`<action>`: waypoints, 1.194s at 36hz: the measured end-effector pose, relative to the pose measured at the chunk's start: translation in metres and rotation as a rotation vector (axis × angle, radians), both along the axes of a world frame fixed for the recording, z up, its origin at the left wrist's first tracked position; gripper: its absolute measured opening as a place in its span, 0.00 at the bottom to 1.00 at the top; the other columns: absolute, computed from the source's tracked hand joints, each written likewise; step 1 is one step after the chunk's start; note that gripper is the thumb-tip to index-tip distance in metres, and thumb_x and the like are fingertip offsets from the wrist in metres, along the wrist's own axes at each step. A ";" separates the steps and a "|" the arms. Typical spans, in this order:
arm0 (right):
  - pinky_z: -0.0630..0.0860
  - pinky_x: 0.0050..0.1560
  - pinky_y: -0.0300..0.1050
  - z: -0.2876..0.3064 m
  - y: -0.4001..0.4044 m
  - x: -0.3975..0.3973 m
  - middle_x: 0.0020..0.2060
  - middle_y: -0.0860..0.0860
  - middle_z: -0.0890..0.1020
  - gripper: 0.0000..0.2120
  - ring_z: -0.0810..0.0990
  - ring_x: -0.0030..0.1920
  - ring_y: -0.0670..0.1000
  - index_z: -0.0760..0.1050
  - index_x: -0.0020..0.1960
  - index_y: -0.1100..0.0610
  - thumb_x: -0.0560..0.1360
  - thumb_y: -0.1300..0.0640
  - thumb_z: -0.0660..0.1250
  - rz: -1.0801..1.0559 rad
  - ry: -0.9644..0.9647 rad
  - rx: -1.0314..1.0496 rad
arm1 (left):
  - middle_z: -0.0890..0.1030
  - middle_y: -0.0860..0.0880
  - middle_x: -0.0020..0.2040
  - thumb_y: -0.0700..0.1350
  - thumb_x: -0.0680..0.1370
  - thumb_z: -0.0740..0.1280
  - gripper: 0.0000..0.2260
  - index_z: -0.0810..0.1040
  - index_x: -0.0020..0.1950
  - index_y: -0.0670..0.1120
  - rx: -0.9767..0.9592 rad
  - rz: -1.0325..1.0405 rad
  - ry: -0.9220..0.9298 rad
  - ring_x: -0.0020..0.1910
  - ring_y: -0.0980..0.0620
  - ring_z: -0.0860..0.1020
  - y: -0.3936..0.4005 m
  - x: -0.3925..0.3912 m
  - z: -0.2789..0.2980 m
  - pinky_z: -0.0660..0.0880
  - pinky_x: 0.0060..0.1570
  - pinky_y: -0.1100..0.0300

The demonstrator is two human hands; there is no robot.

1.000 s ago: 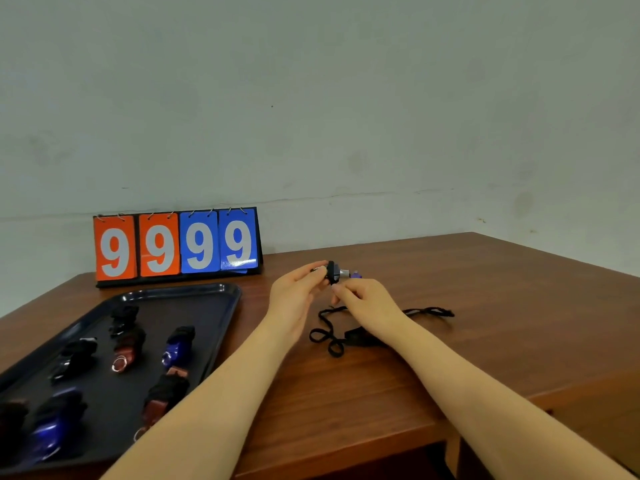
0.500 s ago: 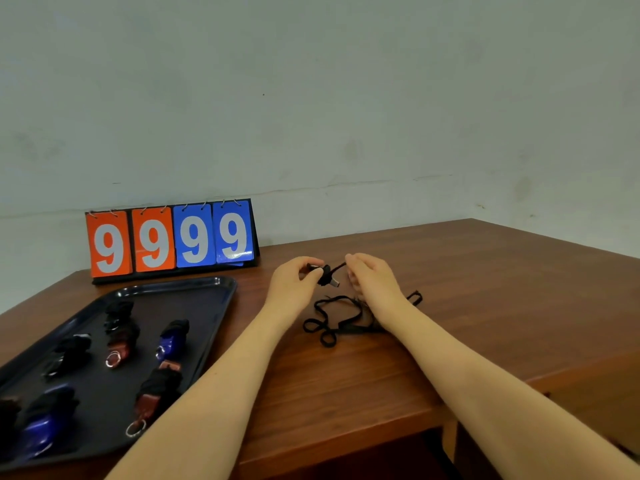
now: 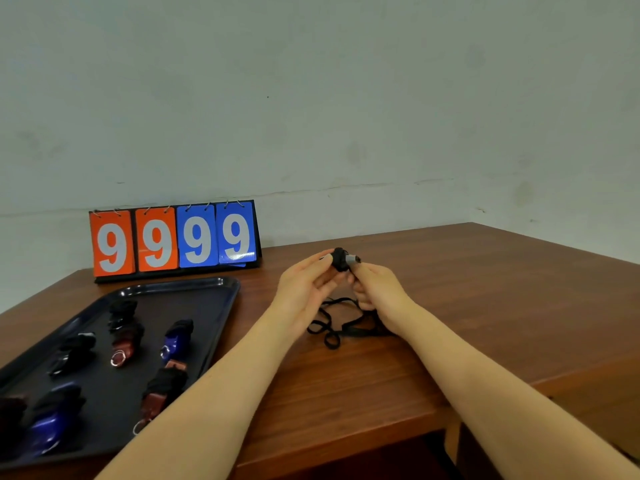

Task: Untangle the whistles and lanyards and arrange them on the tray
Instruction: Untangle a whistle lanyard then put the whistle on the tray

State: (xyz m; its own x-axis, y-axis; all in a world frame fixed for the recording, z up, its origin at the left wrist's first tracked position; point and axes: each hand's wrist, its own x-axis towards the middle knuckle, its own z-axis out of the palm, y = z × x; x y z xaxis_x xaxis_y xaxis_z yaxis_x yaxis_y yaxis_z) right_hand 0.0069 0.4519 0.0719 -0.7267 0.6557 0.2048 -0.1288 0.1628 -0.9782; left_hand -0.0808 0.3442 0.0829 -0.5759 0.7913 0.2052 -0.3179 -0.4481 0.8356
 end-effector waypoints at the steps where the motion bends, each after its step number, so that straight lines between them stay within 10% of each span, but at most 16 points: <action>1: 0.59 0.23 0.35 -0.001 -0.001 0.000 0.23 0.46 0.64 0.17 0.59 0.23 0.44 0.70 0.35 0.56 0.81 0.50 0.58 0.012 -0.012 0.026 | 0.83 0.39 0.54 0.35 0.79 0.63 0.10 0.78 0.58 0.36 0.017 0.017 -0.027 0.55 0.46 0.82 0.000 0.000 0.000 0.78 0.56 0.54; 8: 0.65 0.36 0.36 -0.006 -0.013 0.001 0.30 0.45 0.72 0.19 0.71 0.34 0.43 0.70 0.37 0.52 0.84 0.53 0.51 -0.094 -0.181 0.704 | 0.83 0.40 0.52 0.35 0.78 0.65 0.08 0.79 0.56 0.38 0.020 0.209 -0.026 0.50 0.48 0.83 0.001 -0.005 -0.003 0.80 0.53 0.57; 14: 0.65 0.35 0.38 -0.010 -0.011 -0.001 0.32 0.44 0.74 0.14 0.72 0.34 0.43 0.72 0.43 0.51 0.83 0.54 0.53 -0.086 -0.257 0.870 | 0.83 0.49 0.51 0.40 0.78 0.67 0.06 0.81 0.52 0.49 -0.256 0.495 0.485 0.50 0.54 0.81 0.006 -0.014 -0.007 0.78 0.53 0.59; 20: 0.64 0.34 0.38 -0.006 -0.012 0.004 0.31 0.44 0.72 0.11 0.69 0.32 0.42 0.73 0.44 0.51 0.82 0.56 0.56 -0.078 -0.159 0.725 | 0.78 0.58 0.46 0.42 0.78 0.66 0.06 0.78 0.51 0.52 -0.399 0.651 0.931 0.47 0.62 0.75 0.009 -0.021 -0.009 0.69 0.45 0.71; 32: 0.64 0.30 0.31 -0.005 -0.005 0.005 0.31 0.44 0.73 0.10 0.70 0.31 0.42 0.76 0.44 0.54 0.81 0.58 0.58 -0.188 -0.049 0.519 | 0.81 0.53 0.50 0.43 0.78 0.67 0.09 0.81 0.57 0.48 -0.530 0.475 0.973 0.52 0.54 0.79 0.006 -0.019 -0.004 0.77 0.58 0.53; 43: 0.69 0.33 0.33 -0.004 0.001 0.004 0.34 0.51 0.77 0.11 0.73 0.33 0.45 0.77 0.43 0.61 0.77 0.53 0.66 -0.211 0.009 0.412 | 0.84 0.49 0.48 0.41 0.78 0.67 0.06 0.82 0.52 0.50 -0.454 0.107 0.709 0.47 0.54 0.83 -0.007 -0.017 -0.004 0.79 0.50 0.61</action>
